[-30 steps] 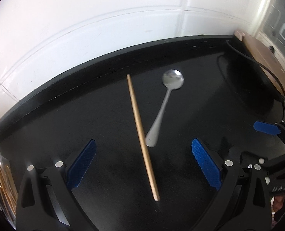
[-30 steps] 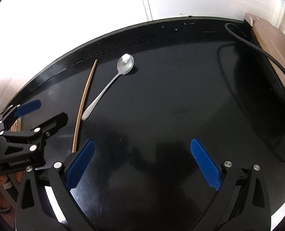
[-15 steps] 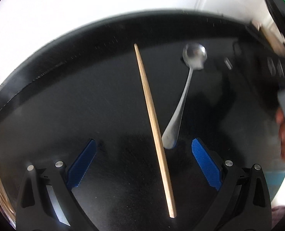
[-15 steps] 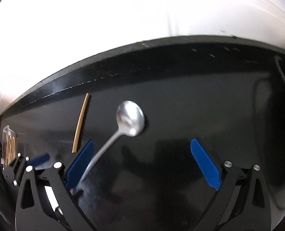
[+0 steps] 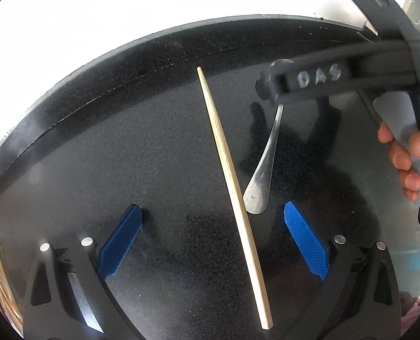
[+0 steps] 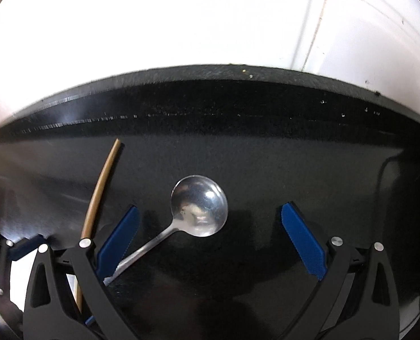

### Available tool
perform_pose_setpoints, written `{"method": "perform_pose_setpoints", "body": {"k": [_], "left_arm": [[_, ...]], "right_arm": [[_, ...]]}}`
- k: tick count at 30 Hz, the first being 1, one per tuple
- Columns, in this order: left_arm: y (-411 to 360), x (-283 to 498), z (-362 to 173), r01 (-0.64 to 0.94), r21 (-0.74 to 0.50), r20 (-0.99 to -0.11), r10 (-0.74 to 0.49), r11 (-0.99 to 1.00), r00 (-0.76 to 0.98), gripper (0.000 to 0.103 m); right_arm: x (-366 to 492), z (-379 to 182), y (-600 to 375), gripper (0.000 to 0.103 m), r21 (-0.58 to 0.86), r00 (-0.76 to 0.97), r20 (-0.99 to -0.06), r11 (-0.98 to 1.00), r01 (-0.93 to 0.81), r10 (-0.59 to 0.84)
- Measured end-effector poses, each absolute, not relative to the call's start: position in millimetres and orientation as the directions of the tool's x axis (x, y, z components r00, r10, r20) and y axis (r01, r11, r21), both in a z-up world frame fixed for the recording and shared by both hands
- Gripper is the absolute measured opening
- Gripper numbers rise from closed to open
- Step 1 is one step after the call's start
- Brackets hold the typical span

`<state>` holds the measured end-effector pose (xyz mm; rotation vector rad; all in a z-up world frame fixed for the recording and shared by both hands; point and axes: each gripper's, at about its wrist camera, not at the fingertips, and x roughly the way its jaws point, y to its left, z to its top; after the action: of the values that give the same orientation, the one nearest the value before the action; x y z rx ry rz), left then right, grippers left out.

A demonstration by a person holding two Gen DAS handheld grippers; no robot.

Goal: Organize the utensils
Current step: 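Close left tool on the chopstick while right tool grasps the silver spoon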

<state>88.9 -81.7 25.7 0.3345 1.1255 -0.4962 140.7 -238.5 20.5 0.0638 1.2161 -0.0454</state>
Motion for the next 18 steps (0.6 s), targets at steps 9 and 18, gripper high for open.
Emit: {"method": "perform_pose_setpoints", "body": {"k": [9, 18], "left_arm": [[-77.2, 66.4, 38.1, 0.566, -0.008, -0.897, -0.256, 0.824, 0.361, 0.016], [-40.6, 65.3, 66.3, 0.495, -0.053, -0.885, -0.271, 0.867, 0.380, 0.005]], "right_arm": [[146.7, 32.3, -247.4, 0.008, 0.238, 0.376, -0.905, 0.970, 0.058, 0.200], [93.4, 93.0, -253.5, 0.004, 0.249, 0.452, -0.870, 0.967, 0.059, 0.196]]}}
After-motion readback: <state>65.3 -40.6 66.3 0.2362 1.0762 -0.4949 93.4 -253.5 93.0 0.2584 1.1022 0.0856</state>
